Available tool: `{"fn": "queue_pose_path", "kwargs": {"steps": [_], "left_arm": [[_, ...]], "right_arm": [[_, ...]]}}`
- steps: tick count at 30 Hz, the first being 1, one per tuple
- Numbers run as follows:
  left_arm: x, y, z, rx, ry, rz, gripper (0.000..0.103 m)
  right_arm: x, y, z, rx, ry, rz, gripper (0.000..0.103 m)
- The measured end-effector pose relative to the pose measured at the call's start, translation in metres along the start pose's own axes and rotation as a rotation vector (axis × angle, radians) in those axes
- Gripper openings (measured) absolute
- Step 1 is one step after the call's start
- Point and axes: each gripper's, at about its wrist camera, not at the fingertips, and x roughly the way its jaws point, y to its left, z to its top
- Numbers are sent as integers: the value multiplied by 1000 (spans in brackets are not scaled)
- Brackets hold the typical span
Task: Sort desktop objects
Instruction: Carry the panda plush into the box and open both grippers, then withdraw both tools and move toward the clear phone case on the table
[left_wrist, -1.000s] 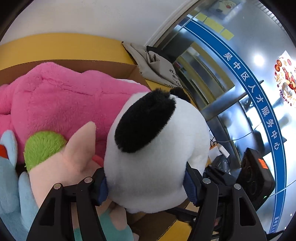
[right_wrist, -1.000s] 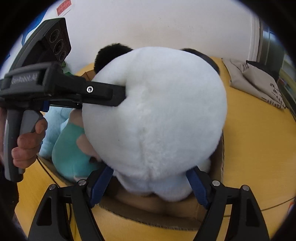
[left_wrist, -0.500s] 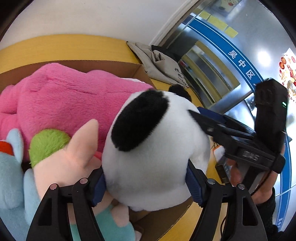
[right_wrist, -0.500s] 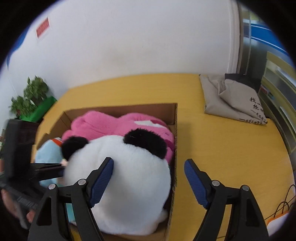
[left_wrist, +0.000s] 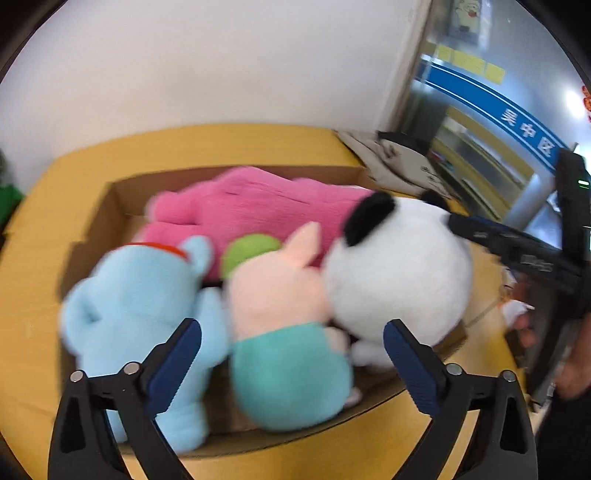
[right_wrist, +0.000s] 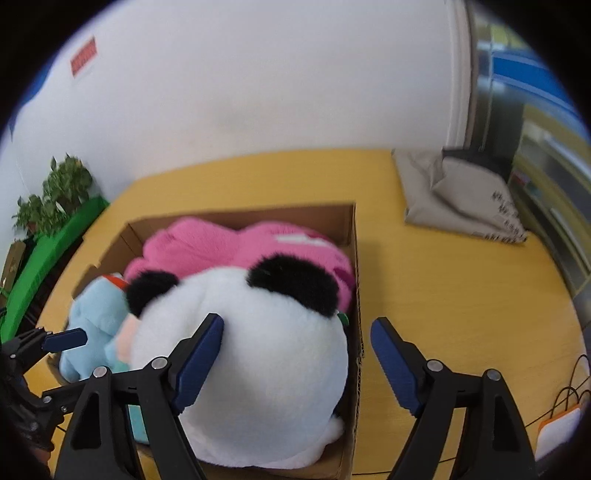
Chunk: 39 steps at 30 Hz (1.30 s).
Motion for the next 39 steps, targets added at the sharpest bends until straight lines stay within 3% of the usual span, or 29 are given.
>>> {"fn": "queue_pose_path", "kwargs": {"steps": [2,4,8,10,15,21,26,39], "left_arm": [[-20,6,-11,-5,-46,81,103],[-41,13,-26,-31,-95,153,103],[-59,20,-47,-89,-139,222,103],[-67,21,-58,-112,-135,204,103],[-90,19,-78,-95,-153,203,103],[-112,15,-91,-84,-193,192,103],[-116,10,-99,-71,-198,169,103],[-122,-5,-112,-61,-186,171,103]], "right_arm": [[-16,9,-12,7,-39,-3,102],[-31,17,-25,14,-78,-6,103],[-63,35,-50,28,-156,-11,103],[-76,44,-62,33,-187,-17,102],[-77,65,-86,0,-158,-65,102],[-92,101,-103,-119,-152,-129,103],[-104,122,-115,-177,-149,-122,103],[-124,120,-125,-162,-170,-107,102]]}}
